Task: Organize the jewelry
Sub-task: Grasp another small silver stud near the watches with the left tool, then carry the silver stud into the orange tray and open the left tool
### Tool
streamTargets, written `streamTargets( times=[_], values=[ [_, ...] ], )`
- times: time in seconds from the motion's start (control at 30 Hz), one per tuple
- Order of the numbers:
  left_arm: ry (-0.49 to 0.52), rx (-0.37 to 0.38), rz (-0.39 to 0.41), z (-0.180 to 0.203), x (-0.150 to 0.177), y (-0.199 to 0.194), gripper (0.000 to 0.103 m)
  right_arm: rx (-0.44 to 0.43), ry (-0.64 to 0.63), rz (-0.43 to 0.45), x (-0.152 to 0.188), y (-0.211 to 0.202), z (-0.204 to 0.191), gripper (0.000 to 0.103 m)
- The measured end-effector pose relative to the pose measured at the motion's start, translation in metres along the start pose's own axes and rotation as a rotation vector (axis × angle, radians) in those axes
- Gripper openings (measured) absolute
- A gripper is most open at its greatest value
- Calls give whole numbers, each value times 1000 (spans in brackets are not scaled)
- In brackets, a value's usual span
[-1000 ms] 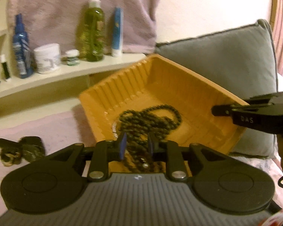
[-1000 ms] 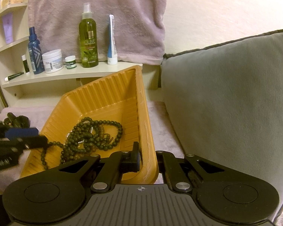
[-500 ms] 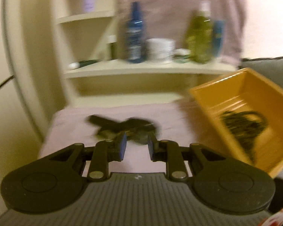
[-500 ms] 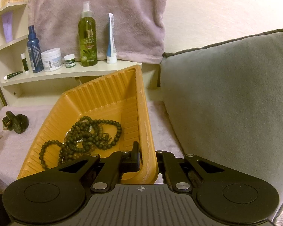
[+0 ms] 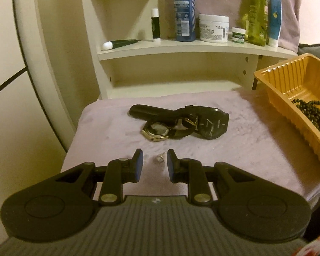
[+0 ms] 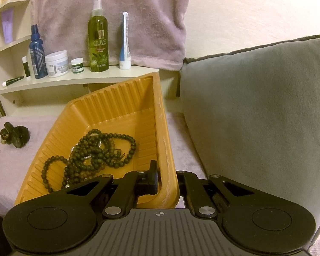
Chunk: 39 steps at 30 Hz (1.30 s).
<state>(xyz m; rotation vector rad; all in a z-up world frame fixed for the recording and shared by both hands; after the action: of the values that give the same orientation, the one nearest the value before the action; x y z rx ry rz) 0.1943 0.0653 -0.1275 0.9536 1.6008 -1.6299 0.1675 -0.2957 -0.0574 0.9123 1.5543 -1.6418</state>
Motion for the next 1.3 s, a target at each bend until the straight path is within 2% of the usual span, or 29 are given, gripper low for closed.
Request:
streamTargets(
  times=[0.33,0.57,0.83,1.03,1.3],
  values=[
    [39,35,-25,4,6,18,18,4,-3,-5,1,1,1,5],
    [45,43,-31,4,5,21,7,4,-4,-5,1,1,1,5],
    [37,44,-21,8,-2,9,7,3,-2,-4,2,2,1,5],
    [30,103,-6,30,-13,-6,7,2,-1,-3,2,1,1,5],
    [47,218,32,79,-33,-23,7,0,1,-2,2,1,2,5]
  ],
)
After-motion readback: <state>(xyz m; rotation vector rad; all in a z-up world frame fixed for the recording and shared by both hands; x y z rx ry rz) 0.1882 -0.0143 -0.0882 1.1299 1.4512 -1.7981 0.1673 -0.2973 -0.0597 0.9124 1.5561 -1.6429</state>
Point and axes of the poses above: each gripper's, at about its wrist camera, not at the fingertips, and y roughly the way its jaws point, z to its right, x to its underside, the point moved 7 cm from there along y, roughly the way its jaws point, and after that the axes turned 10 degrees about z, right-handed, at the moved point
